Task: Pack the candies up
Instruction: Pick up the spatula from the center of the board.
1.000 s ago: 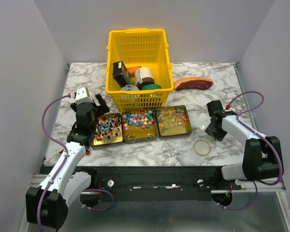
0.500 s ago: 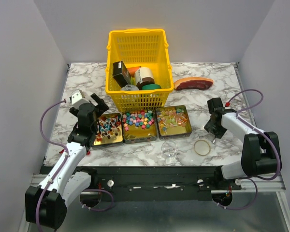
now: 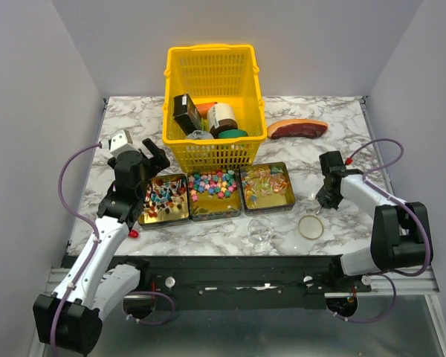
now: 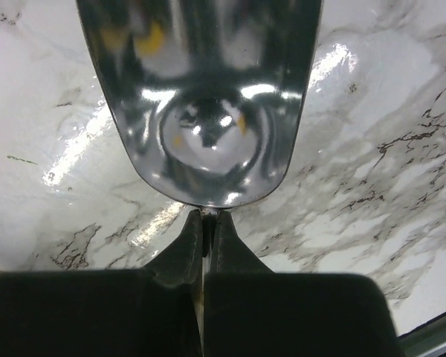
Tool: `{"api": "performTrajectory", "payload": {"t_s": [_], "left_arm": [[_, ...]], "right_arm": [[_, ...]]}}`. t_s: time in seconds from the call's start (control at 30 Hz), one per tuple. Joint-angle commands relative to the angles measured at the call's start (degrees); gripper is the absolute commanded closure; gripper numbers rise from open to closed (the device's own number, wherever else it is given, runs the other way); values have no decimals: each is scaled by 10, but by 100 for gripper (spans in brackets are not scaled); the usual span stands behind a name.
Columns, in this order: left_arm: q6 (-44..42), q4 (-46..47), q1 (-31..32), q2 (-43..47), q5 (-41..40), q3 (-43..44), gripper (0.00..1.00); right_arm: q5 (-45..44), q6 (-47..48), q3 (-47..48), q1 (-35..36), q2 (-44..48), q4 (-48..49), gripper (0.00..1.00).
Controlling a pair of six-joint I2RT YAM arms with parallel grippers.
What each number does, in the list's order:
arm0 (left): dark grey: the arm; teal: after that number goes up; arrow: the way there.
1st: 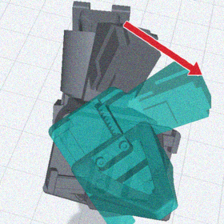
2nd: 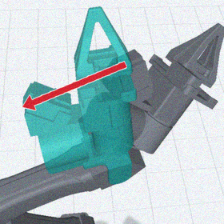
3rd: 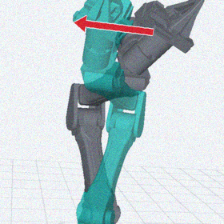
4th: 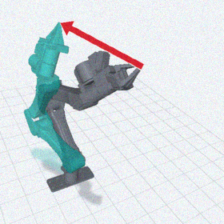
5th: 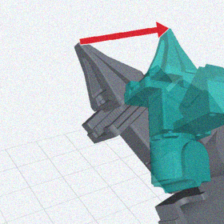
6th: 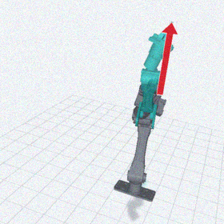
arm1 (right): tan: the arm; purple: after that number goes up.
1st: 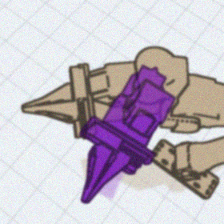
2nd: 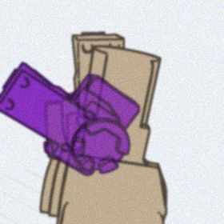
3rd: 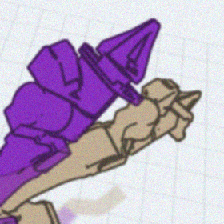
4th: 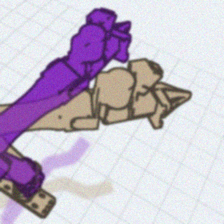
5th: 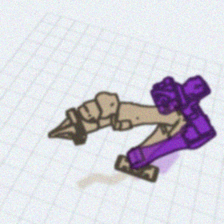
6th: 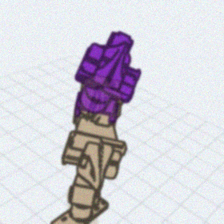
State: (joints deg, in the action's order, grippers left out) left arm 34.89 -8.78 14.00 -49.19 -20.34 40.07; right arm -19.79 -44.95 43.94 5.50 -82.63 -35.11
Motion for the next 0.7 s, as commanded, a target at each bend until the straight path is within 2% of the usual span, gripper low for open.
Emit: {"api": "performTrajectory", "payload": {"t_s": [0.0, 0.13, 0.23, 0.27, 0.33, 0.37, 0.43, 0.47, 0.5, 0.57, 0.6, 0.67], "left_arm": [[-27, -55, 2, -18, 126, 27, 1], [-37, -61, 2, -10, 187, 34, 1], [-52, -49, 2, 2, 251, 33, 1], [-54, -41, 2, 5, 271, 33, 1], [-55, -29, 3, 10, 337, 32, 1], [-53, -14, 3, 12, 362, 32, 1], [-37, 5, 4, 16, 401, 30, 1], [-32, 28, 5, 16, 437, 30, 1], [-25, 38, 6, 16, 450, 32, 1], [-12, 64, 12, 9, 475, 36, 1], [-9, 67, 16, 5, 491, 45, 1], [-6, 69, 23, -13, 504, 59, 1]], "right_arm": [[18, 21, -8, -3, 39, 17, 99], [62, 86, 12, -2, 118, 8, 99], [151, 125, 29, 4, 181, 6, 99], [215, 148, 33, 7, 198, 9, 99], [271, 166, 38, 21, 235, 9, 99], [327, 182, 37, 26, 247, 10, 99], [374, 197, 37, 51, 279, 12, 99], [410, 214, 37, 65, 288, 16, 99], [419, 225, 37, 109, 300, 19, 99], [420, 249, 47, 163, 316, 20, 99], [425, 259, 52, 214, 318, 20, 99], [427, 269, 68, 259, 307, 14, 99]]}}
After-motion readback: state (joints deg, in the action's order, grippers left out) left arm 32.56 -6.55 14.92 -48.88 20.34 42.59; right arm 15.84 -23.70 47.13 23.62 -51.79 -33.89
